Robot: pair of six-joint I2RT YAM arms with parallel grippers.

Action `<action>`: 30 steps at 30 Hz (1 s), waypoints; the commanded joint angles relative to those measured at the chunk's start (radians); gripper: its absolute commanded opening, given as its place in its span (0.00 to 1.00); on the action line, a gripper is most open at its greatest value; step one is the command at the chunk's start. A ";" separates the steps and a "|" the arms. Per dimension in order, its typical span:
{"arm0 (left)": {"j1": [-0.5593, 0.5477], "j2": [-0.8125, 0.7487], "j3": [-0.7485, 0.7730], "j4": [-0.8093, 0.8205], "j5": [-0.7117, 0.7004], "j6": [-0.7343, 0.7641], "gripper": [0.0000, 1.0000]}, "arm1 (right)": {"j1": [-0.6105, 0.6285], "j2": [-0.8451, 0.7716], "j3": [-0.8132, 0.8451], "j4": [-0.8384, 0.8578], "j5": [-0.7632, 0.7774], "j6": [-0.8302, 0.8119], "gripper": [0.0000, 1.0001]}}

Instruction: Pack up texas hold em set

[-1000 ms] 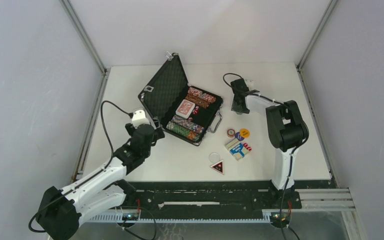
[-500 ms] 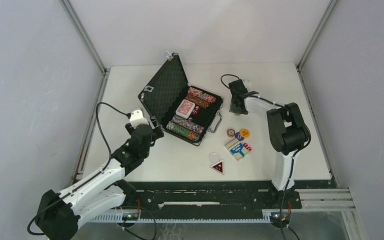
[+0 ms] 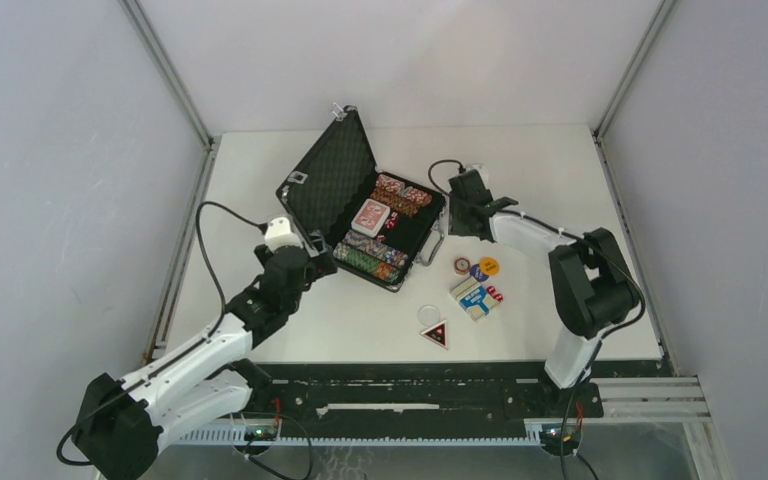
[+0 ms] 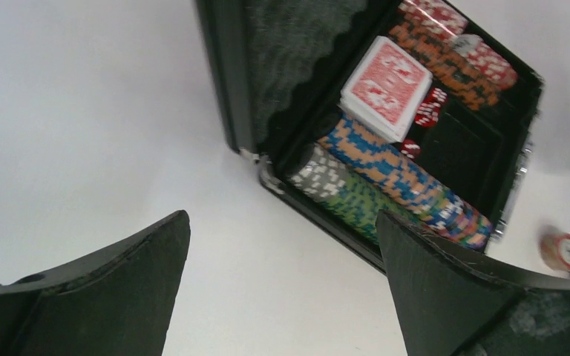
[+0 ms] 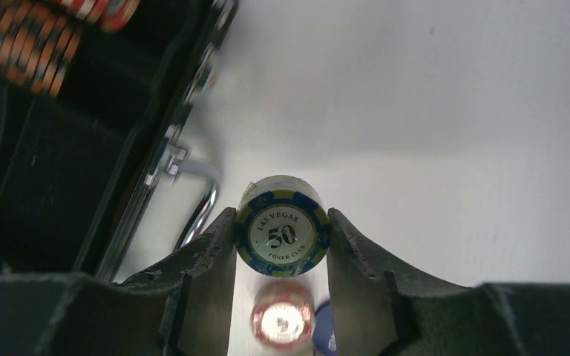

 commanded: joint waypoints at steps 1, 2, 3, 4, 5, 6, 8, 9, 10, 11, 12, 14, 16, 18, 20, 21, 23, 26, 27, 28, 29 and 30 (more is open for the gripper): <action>0.005 0.031 0.143 0.019 0.158 -0.039 1.00 | 0.078 -0.145 -0.091 0.116 0.038 -0.083 0.00; 0.005 0.045 0.172 0.007 0.172 -0.037 1.00 | 0.094 -0.166 -0.116 0.137 0.033 -0.093 0.00; 0.005 0.064 0.203 -0.009 0.180 -0.033 1.00 | 0.107 -0.187 -0.138 0.159 0.020 -0.105 0.00; 0.006 0.083 0.229 -0.015 0.192 -0.021 1.00 | 0.120 -0.205 -0.159 0.181 0.009 -0.118 0.00; 0.006 0.100 0.265 -0.019 0.208 -0.011 1.00 | 0.130 -0.221 -0.174 0.196 0.000 -0.129 0.00; 0.010 0.119 0.284 -0.021 0.228 -0.001 1.00 | 0.140 -0.233 -0.184 0.207 -0.009 -0.139 0.00; 0.020 0.171 0.356 -0.026 0.303 0.018 1.00 | 0.153 -0.255 -0.198 0.217 -0.023 -0.159 0.00; 0.027 0.197 0.384 -0.028 0.344 0.028 1.00 | 0.159 -0.266 -0.205 0.223 -0.034 -0.169 0.00; 0.039 0.222 0.420 -0.040 0.391 0.034 1.00 | 0.163 -0.278 -0.213 0.232 -0.043 -0.177 0.00; 0.051 0.247 0.451 -0.054 0.436 0.035 0.99 | 0.166 -0.293 -0.225 0.244 -0.053 -0.187 0.00; 0.069 0.268 0.471 -0.059 0.481 0.033 0.96 | 0.167 -0.313 -0.240 0.257 -0.068 -0.196 0.00; 0.111 0.294 0.486 -0.045 0.572 0.006 0.92 | 0.167 -0.366 -0.284 0.300 -0.095 -0.215 0.00; 0.164 0.320 0.492 -0.011 0.687 -0.021 0.91 | 0.165 -0.415 -0.323 0.334 -0.132 -0.244 0.00; 0.191 0.352 0.510 -0.004 0.788 -0.030 0.92 | 0.165 -0.451 -0.342 0.342 -0.177 -0.270 0.00; 0.199 0.382 0.519 0.016 0.871 -0.031 0.94 | 0.166 -0.474 -0.345 0.334 -0.239 -0.289 0.00; 0.201 0.396 0.516 0.039 0.930 -0.039 0.95 | 0.165 -0.484 -0.346 0.330 -0.270 -0.296 0.00; 0.201 0.423 0.510 0.105 1.041 -0.064 0.95 | 0.170 -0.495 -0.348 0.327 -0.325 -0.302 0.00; 0.201 0.452 0.512 0.126 1.115 -0.078 0.95 | 0.187 -0.507 -0.354 0.325 -0.369 -0.318 0.00; 0.201 0.455 0.512 0.127 1.125 -0.078 0.96 | 0.195 -0.510 -0.355 0.320 -0.374 -0.329 0.00; 0.202 0.459 0.511 0.132 1.134 -0.078 0.96 | 0.203 -0.512 -0.354 0.317 -0.378 -0.338 0.00; 0.201 0.461 0.508 0.140 1.148 -0.081 0.96 | 0.212 -0.515 -0.354 0.311 -0.380 -0.347 0.00; 0.200 0.471 0.508 0.147 1.164 -0.086 0.96 | 0.221 -0.519 -0.354 0.307 -0.384 -0.353 0.00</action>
